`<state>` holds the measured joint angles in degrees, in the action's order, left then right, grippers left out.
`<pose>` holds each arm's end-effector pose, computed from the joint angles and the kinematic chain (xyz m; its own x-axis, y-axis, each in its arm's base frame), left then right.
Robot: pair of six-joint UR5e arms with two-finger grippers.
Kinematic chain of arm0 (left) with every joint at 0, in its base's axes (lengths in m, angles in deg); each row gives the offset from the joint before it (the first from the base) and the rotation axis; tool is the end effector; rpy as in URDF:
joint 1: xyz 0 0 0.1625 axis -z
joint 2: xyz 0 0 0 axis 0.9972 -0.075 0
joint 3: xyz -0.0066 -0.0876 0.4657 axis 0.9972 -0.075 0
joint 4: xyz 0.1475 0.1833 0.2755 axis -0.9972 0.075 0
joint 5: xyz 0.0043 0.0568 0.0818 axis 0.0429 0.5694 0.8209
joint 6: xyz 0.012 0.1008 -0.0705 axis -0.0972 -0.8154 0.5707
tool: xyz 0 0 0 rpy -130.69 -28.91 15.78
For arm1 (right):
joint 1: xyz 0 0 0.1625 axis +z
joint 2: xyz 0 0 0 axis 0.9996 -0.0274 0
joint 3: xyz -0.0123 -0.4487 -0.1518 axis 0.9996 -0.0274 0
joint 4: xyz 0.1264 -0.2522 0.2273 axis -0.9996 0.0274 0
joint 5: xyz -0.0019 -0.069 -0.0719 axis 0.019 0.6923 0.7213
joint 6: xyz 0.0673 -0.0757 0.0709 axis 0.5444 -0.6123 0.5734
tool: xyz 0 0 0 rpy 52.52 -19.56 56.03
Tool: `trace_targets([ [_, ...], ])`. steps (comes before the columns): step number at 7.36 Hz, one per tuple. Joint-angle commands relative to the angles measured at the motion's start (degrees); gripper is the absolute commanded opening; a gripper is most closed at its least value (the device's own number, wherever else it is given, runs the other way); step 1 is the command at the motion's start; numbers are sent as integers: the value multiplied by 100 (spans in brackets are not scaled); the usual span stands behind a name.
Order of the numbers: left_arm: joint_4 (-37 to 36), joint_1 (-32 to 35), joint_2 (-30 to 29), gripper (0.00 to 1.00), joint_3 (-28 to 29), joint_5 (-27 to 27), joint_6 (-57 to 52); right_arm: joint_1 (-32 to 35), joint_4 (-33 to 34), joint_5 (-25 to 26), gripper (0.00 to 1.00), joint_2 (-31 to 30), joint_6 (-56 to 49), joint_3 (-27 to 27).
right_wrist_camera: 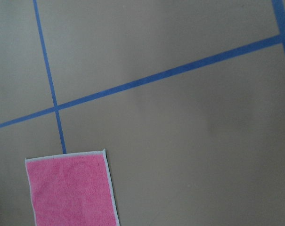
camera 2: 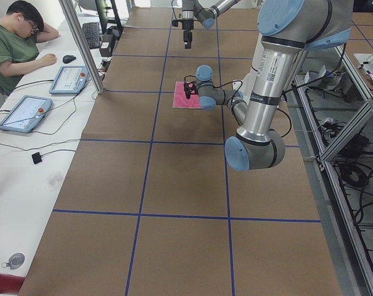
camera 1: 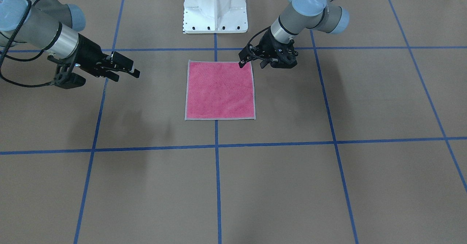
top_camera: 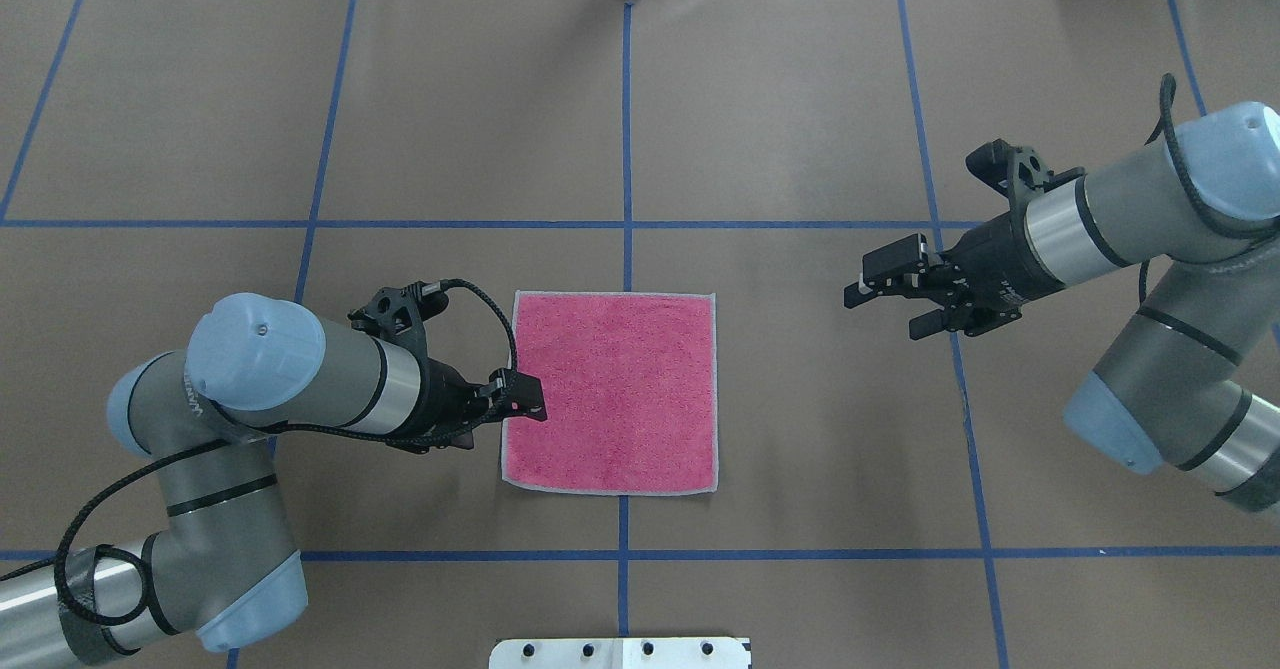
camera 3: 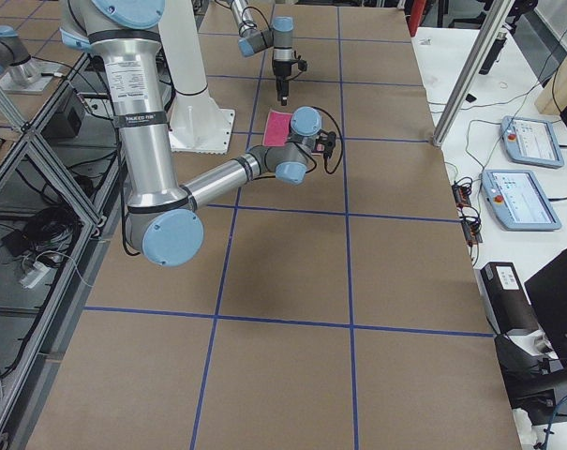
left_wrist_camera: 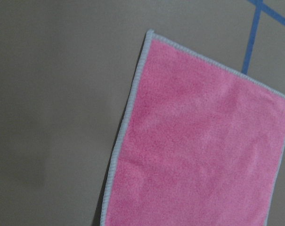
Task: Fold towel twice with both arms
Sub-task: 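Move the left gripper to the towel's near corner while the right gripper approaches, then lower the right gripper onto the towel's other near corner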
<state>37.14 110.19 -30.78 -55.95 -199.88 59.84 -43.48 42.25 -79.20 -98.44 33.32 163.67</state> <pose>0.5025 -0.3248 0.3785 0.3244 -0.2276 -0.9181 0.0936 0.9736 -0.2083 -0.3300 -0.3940 0.4362 0.2535 0.1790 0.9506 -0.0118 0.9832 -0.1820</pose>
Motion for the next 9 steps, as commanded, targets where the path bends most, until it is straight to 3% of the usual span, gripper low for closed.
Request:
trace_targets([
  [1,9,-164,-38,89,217,4,0,-293,-68,8,99,4,4,1],
  [7,9,-287,-30,32,289,-14,-9,-478,-76,17,99,4,-4,1],
  [9,9,-288,-29,29,289,-14,-9,-504,-85,8,99,4,-5,1],
])
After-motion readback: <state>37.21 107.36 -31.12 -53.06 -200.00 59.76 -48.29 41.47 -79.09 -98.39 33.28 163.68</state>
